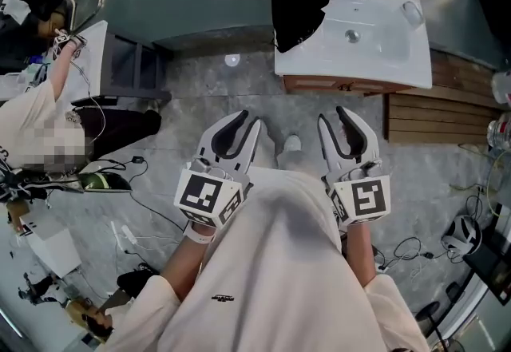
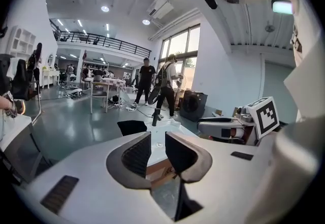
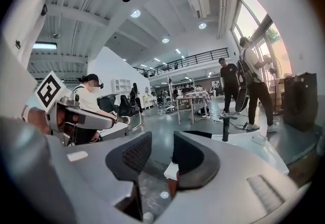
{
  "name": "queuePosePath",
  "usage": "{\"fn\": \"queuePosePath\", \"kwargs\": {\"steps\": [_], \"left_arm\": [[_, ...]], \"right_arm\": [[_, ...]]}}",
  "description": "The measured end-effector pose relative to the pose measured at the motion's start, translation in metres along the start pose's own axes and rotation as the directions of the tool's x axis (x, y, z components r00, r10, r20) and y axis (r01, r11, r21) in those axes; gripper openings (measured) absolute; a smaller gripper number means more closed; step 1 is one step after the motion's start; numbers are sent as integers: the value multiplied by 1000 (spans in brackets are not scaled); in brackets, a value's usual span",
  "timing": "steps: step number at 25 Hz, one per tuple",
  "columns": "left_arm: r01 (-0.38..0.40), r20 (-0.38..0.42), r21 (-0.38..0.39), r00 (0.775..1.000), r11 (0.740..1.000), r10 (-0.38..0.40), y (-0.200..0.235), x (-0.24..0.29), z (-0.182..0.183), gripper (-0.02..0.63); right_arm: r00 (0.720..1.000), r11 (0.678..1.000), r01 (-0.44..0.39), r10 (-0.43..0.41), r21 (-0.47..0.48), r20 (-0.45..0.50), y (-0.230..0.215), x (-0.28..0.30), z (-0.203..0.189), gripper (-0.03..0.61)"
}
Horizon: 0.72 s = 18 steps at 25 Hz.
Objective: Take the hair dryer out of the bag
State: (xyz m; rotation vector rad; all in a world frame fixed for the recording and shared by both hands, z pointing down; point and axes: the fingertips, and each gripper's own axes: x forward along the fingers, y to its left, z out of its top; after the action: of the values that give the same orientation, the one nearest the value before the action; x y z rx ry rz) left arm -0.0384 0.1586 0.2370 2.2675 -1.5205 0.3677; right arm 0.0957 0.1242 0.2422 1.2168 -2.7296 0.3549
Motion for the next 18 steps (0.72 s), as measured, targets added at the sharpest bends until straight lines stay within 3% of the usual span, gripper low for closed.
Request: {"fn": "queuePosePath", "kwargs": {"steps": [7,11,18], "left_arm": [[72,-24,48,997,996,-71,12,51,16,81],[117,-50,61,992,991,-114,34,81,24,87],[235,-115,112,968,966,-222,67,143,35,110]], "right_arm": [[999,1000,18,-18,-2,-29,-24,37,-2,144],[999,998,24,-22,55,-45,-27,70,0,144],[991,992,109,-104,66,-82,-45,127,7,163]]}}
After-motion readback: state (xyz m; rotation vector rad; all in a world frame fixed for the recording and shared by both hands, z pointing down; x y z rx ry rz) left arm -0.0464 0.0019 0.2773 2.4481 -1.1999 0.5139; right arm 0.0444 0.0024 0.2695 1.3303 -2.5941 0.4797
